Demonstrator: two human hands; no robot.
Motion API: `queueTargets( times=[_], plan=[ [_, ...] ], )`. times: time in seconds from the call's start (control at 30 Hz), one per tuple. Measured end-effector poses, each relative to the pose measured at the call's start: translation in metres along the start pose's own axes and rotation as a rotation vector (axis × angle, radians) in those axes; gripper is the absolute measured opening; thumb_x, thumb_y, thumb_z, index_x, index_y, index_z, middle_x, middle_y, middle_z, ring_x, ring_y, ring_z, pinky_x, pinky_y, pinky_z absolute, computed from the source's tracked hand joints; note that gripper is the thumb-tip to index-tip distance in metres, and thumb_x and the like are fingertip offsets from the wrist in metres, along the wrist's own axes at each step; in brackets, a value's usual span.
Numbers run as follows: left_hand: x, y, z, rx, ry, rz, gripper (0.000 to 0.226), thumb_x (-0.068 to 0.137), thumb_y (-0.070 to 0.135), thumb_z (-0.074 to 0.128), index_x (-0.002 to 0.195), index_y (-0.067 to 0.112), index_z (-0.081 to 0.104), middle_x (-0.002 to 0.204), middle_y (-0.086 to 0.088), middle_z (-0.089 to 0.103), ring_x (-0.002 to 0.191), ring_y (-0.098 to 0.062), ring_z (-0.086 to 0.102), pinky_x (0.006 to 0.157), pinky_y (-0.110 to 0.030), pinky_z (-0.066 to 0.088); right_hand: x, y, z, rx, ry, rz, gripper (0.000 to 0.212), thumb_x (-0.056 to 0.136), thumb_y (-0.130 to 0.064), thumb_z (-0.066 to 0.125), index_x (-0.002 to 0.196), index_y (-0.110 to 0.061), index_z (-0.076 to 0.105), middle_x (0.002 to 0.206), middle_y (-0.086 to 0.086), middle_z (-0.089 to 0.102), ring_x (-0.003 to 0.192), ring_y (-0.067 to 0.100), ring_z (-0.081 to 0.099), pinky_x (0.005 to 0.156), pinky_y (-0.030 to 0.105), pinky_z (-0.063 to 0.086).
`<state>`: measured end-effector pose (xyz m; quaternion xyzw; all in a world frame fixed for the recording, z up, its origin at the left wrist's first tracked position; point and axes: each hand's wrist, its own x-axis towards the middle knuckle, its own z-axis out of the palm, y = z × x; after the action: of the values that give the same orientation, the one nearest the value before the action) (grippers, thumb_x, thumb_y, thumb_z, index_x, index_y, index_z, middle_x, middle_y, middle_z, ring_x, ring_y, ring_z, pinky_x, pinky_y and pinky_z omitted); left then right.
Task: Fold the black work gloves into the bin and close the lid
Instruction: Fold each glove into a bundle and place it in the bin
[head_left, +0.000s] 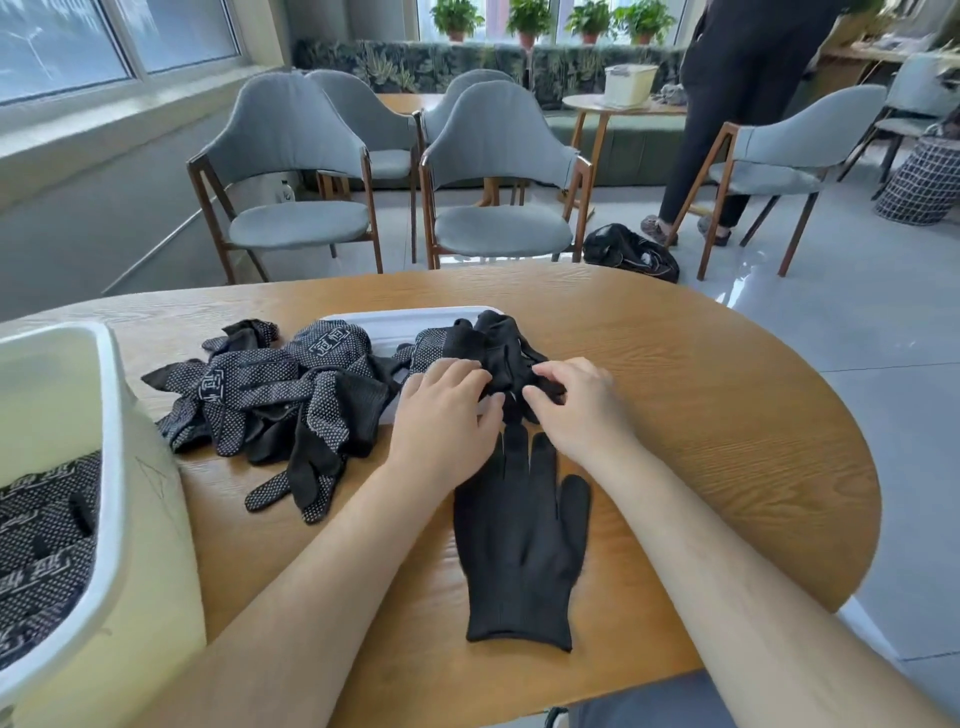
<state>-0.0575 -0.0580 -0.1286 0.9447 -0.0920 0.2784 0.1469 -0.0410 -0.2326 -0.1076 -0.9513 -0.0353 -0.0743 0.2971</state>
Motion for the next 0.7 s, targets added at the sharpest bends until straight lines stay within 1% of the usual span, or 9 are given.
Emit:
queueTargets(
  times=[0.03, 0.1, 0.17, 0.23, 0.4, 0.43, 0.53, 0.6, 0.7],
  plan=[
    [-0.002, -0.002, 0.003, 0.024, 0.018, 0.001, 0.036, 0.093, 0.044, 0.051, 0.103, 0.019, 0.075, 0.117, 0.008, 0.071, 0.119, -0.019, 0.06, 0.093, -0.038, 0.042, 0.003, 0.002, 0.003, -0.066, 0.003, 0.01, 0.035, 0.099, -0.049, 0.057, 0.129, -0.033, 0.066, 0.129, -0.007, 0.058, 0.123, 0.022, 0.048, 0.104, 0.039, 0.041],
    [-0.004, -0.004, 0.007, 0.044, 0.039, -0.001, 0.034, 0.093, 0.044, 0.053, 0.104, 0.02, 0.075, 0.121, 0.008, 0.07, 0.122, -0.018, 0.059, 0.096, -0.036, 0.038, 0.004, 0.007, 0.007, -0.108, 0.04, 0.006, 0.031, 0.099, -0.05, 0.057, 0.121, -0.034, 0.07, 0.122, -0.008, 0.059, 0.118, 0.021, 0.048, 0.098, 0.037, 0.038],
    [-0.005, -0.006, 0.008, 0.047, 0.052, -0.008, 0.034, 0.093, 0.044, 0.053, 0.105, 0.02, 0.075, 0.123, 0.007, 0.069, 0.124, -0.018, 0.058, 0.098, -0.036, 0.037, 0.004, 0.012, 0.009, -0.079, 0.082, -0.014, 0.02, 0.1, -0.042, 0.058, 0.108, -0.031, 0.073, 0.114, -0.007, 0.059, 0.112, 0.021, 0.051, 0.092, 0.035, 0.039],
    [-0.006, -0.006, 0.008, 0.059, 0.062, -0.015, 0.034, 0.093, 0.044, 0.053, 0.105, 0.02, 0.075, 0.123, 0.007, 0.069, 0.124, -0.019, 0.058, 0.099, -0.036, 0.035, 0.003, 0.013, 0.01, -0.075, 0.103, -0.028, 0.017, 0.102, -0.034, 0.056, 0.1, -0.028, 0.072, 0.11, -0.006, 0.06, 0.108, 0.022, 0.053, 0.088, 0.036, 0.042],
    [-0.006, -0.008, 0.008, 0.054, 0.055, -0.034, 0.034, 0.093, 0.043, 0.053, 0.107, 0.02, 0.073, 0.125, 0.007, 0.068, 0.126, -0.018, 0.057, 0.101, -0.037, 0.037, 0.0, 0.006, 0.011, -0.179, 0.086, -0.011, 0.015, 0.105, -0.022, 0.049, 0.101, -0.023, 0.063, 0.103, -0.006, 0.051, 0.105, 0.021, 0.054, 0.092, 0.036, 0.044],
    [-0.006, -0.008, 0.008, 0.05, 0.054, -0.037, 0.034, 0.093, 0.043, 0.053, 0.108, 0.02, 0.073, 0.126, 0.008, 0.067, 0.126, -0.018, 0.056, 0.101, -0.037, 0.037, -0.001, 0.005, 0.009, -0.145, 0.092, 0.017, 0.015, 0.105, -0.021, 0.047, 0.1, -0.023, 0.061, 0.104, -0.006, 0.051, 0.104, 0.022, 0.054, 0.091, 0.037, 0.045],
    [-0.007, -0.007, 0.007, 0.033, 0.055, -0.048, 0.031, 0.093, 0.042, 0.055, 0.109, 0.02, 0.071, 0.127, 0.009, 0.066, 0.127, -0.018, 0.055, 0.1, -0.039, 0.038, -0.006, 0.004, -0.002, 0.097, 0.145, 0.107, 0.017, 0.107, -0.023, 0.042, 0.1, -0.021, 0.058, 0.108, -0.003, 0.054, 0.1, 0.021, 0.055, 0.084, 0.036, 0.048],
    [-0.007, -0.007, 0.008, 0.028, 0.067, -0.047, 0.029, 0.091, 0.039, 0.057, 0.108, 0.02, 0.07, 0.125, 0.008, 0.067, 0.125, -0.018, 0.057, 0.097, -0.041, 0.042, -0.011, 0.003, -0.012, 0.208, 0.221, 0.124, 0.016, 0.107, -0.021, 0.042, 0.098, -0.02, 0.056, 0.108, -0.002, 0.056, 0.098, 0.019, 0.055, 0.079, 0.031, 0.044],
    [-0.006, -0.007, 0.011, 0.029, 0.072, -0.05, 0.028, 0.09, 0.038, 0.058, 0.105, 0.019, 0.071, 0.123, 0.008, 0.067, 0.123, -0.02, 0.058, 0.093, -0.042, 0.045, -0.022, 0.001, -0.029, 0.294, 0.367, 0.157, 0.016, 0.107, -0.021, 0.041, 0.1, -0.018, 0.055, 0.108, -0.001, 0.057, 0.096, 0.017, 0.056, 0.071, 0.026, 0.042]
  ],
)
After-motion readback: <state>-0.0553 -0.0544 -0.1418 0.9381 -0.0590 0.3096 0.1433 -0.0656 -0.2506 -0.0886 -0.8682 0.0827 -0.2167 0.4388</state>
